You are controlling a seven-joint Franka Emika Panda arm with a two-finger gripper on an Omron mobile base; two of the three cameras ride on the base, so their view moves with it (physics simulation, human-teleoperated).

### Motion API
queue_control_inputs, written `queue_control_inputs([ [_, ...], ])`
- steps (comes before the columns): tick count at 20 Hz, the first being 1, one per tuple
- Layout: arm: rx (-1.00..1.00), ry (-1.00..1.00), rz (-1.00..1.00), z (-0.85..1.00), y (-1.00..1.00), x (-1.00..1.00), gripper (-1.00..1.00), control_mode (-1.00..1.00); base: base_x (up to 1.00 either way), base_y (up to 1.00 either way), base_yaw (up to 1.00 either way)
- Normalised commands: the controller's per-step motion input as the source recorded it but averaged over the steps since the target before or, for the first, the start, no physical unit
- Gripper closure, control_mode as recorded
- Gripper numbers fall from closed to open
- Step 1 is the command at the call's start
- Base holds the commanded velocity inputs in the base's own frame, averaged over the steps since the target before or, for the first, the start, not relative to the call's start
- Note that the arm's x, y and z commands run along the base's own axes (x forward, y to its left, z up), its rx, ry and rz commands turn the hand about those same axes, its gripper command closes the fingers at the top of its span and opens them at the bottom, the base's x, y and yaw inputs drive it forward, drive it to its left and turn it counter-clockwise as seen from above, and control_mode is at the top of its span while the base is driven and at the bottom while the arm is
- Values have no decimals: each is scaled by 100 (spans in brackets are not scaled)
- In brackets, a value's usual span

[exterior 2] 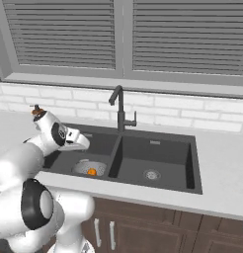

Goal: Put the colander in the sink, put the tangerine in the colander, and turn on the sink faucet and pour water over the colander.

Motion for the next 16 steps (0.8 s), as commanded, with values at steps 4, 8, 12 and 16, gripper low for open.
queue_control_inputs([
  [4, 7, -25, 0, 100, -44, -85, -100, -100, 0, 0, 0],
  [8, 4, -22, 1, 100, -57, -84, -100, -100, 0, 0, 0],
  [12, 11, -11, 8, 100, -71, -45, -100, -100, 0, 0, 0],
  [16, 19, -3, 17, 100, -75, -22, -100, -100, 0, 0, 0],
])
